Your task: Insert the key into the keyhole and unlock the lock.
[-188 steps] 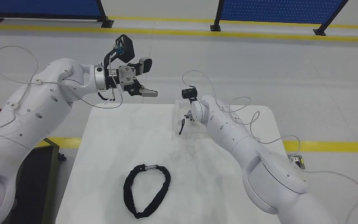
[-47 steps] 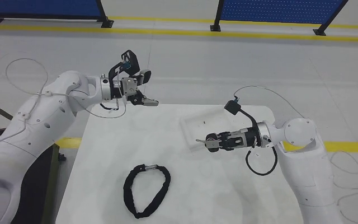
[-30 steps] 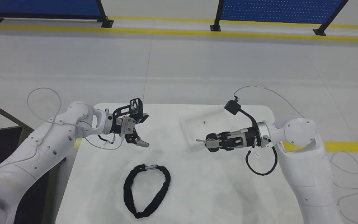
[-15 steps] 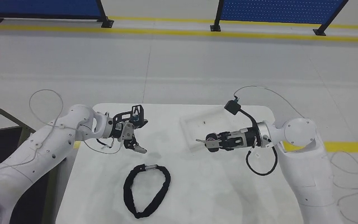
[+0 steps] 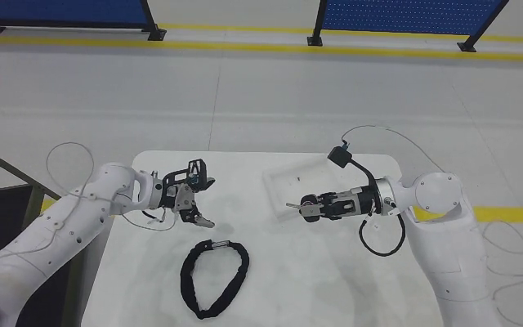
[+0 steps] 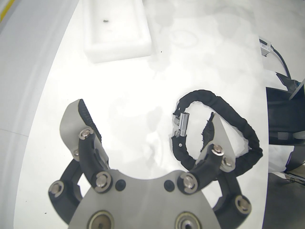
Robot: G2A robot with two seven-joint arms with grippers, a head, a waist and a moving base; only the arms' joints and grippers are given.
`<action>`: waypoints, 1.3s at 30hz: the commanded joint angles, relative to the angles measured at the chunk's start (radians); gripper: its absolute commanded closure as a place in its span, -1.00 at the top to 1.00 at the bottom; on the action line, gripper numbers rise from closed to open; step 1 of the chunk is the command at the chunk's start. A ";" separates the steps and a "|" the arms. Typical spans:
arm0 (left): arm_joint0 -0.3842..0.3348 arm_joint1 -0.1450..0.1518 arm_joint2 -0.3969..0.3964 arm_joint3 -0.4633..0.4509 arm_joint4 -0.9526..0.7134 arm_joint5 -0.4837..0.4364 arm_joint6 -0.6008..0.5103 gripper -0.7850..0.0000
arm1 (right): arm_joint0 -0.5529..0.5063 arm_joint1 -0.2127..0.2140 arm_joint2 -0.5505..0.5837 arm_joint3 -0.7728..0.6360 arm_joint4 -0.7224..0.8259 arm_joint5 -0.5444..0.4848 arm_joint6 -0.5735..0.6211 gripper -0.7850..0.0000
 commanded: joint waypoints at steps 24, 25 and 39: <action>0.307 0.093 -0.092 -0.062 0.568 0.226 0.563 1.00 | 0.000 0.000 0.000 0.000 0.000 0.000 0.000 -1.00; 0.306 0.086 -0.094 -0.060 0.564 0.231 0.551 1.00 | 0.000 0.000 0.000 0.000 0.000 0.000 0.000 -1.00; 0.311 -0.007 -0.089 0.020 0.572 0.237 0.444 1.00 | 0.000 0.000 0.000 0.000 0.000 0.000 0.000 -1.00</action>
